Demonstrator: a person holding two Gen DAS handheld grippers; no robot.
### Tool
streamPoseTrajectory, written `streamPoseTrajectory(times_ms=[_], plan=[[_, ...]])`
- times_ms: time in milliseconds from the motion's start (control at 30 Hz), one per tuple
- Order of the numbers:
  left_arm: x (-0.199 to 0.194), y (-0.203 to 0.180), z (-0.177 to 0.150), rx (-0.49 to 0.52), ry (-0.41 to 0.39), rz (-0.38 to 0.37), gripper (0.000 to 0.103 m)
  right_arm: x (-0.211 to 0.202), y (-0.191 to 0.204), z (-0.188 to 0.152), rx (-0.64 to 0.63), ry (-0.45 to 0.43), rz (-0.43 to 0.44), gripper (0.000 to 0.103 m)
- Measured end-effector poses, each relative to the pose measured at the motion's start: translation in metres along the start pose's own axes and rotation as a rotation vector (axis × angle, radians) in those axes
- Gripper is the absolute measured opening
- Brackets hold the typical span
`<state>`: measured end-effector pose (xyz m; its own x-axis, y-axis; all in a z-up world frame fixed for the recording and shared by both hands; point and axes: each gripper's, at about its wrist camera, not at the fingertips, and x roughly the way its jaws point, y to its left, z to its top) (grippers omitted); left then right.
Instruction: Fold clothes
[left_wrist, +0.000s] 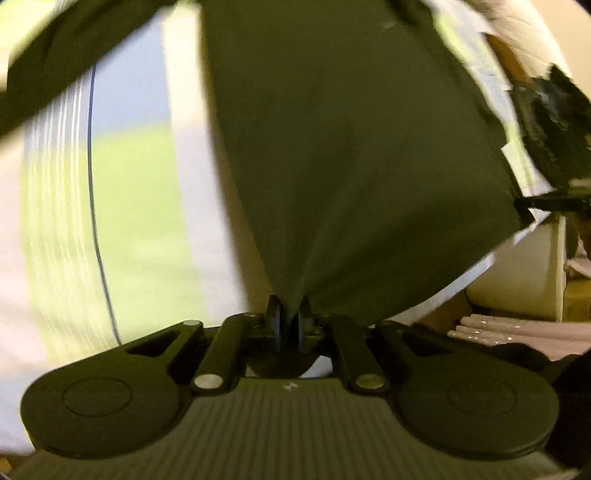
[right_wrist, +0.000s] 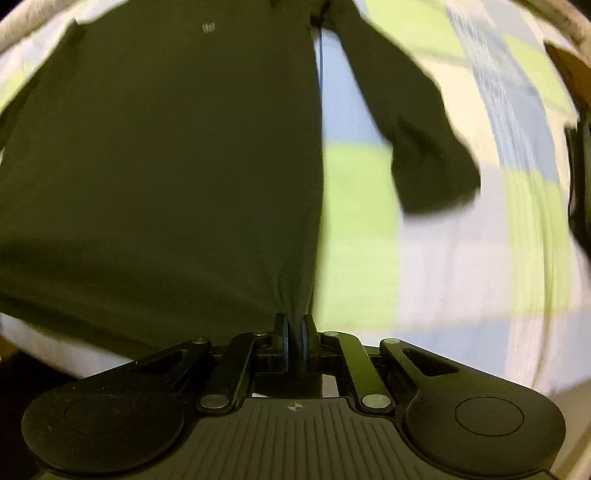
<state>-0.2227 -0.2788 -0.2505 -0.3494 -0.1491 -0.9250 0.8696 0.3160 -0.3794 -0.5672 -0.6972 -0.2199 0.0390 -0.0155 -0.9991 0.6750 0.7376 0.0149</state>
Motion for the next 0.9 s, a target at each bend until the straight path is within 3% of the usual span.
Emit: streamPoseTrajectory(times_ms=[100,167,200,300,400,433,567,667,733,900], plan=[[0.01,0.007,-0.018,-0.018,0.048,0.051,0.015,0.015,-0.003,-0.001,0.051,0.04,-0.027,0.01],[0.0,0.017,-0.024,-0.02,0.04,0.084,0.015,0.016,0.003,0.005,0.033,0.036,-0.116,0.057],[-0.007,0.024,-0.025,-0.025,0.029,0.102,0.017,0.011,0.008,0.009,0.009,0.011,-0.148,0.065],[-0.033,0.049,-0.016,-0.049,-0.041,0.182,0.03,-0.007,0.025,0.027,-0.051,-0.08,-0.17,0.067],[-0.059,0.079,0.002,-0.046,-0.133,0.275,0.046,-0.023,0.053,0.053,-0.083,-0.162,-0.106,0.067],[-0.068,0.089,0.009,-0.032,-0.165,0.31,0.047,-0.027,0.064,0.062,-0.096,-0.188,-0.079,0.067],[-0.086,0.129,0.046,0.093,-0.236,0.449,0.067,-0.031,0.134,0.104,-0.145,-0.266,0.037,0.067],[-0.089,0.169,0.08,0.22,-0.246,0.536,0.067,-0.022,0.193,0.126,-0.167,-0.303,0.134,0.067],[-0.094,0.2,0.105,0.255,-0.256,0.519,0.067,-0.015,0.235,0.136,-0.209,-0.314,0.177,0.067],[-0.089,0.256,0.156,0.321,-0.259,0.324,0.064,0.024,0.323,0.137,-0.302,-0.314,0.241,0.067]])
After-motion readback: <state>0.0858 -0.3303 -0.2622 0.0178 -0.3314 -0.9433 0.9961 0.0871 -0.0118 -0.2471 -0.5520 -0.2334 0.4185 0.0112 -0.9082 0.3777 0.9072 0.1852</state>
